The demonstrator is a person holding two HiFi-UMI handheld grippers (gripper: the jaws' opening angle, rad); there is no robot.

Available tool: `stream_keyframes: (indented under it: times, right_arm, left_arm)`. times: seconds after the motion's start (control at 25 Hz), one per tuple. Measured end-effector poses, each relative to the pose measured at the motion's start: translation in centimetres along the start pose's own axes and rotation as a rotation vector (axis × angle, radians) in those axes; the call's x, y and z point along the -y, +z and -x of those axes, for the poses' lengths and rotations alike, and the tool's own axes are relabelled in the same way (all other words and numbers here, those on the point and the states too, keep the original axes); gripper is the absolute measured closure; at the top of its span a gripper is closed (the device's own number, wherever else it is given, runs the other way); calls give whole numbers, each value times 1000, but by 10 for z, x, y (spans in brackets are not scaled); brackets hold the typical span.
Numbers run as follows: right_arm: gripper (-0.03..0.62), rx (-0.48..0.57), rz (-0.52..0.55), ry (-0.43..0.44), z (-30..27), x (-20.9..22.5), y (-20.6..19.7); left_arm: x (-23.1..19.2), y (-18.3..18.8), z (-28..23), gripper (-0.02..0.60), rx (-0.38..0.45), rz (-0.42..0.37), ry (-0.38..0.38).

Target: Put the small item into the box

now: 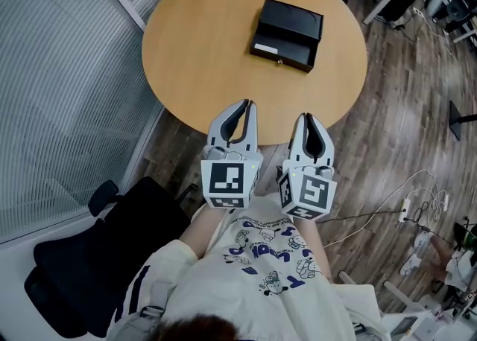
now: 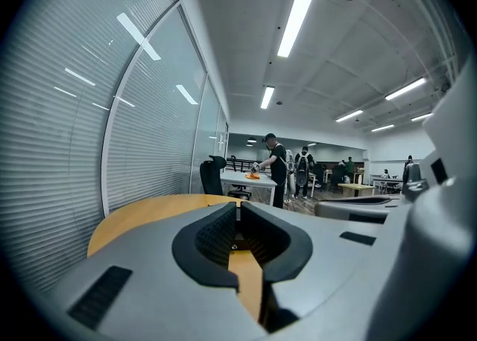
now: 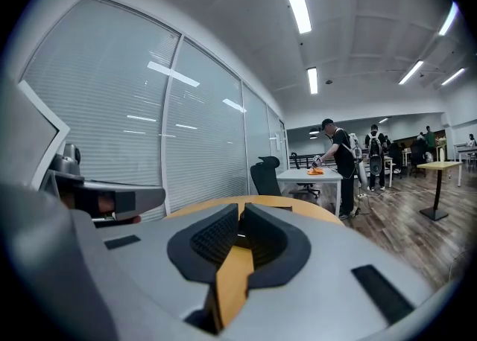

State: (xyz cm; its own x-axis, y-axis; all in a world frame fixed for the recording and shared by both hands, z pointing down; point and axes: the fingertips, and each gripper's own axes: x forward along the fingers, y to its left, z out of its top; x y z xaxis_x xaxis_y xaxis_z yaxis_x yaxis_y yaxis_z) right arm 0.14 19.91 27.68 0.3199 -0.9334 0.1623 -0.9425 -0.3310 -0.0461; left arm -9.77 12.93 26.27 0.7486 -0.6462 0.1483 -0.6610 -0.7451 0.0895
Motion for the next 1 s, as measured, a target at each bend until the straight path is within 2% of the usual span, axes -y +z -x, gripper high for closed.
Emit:
stream_keyframes:
  times: [0.56,1.0]
  right_arm:
    - [549,-30,-5,0,-91,13,8]
    - [549,-81,-27,-2,-132,28,2]
  left_arm:
    - [-33,11,-85,552,-15,2,-17]
    - [-42,5,-122,552,-64,13,-17]
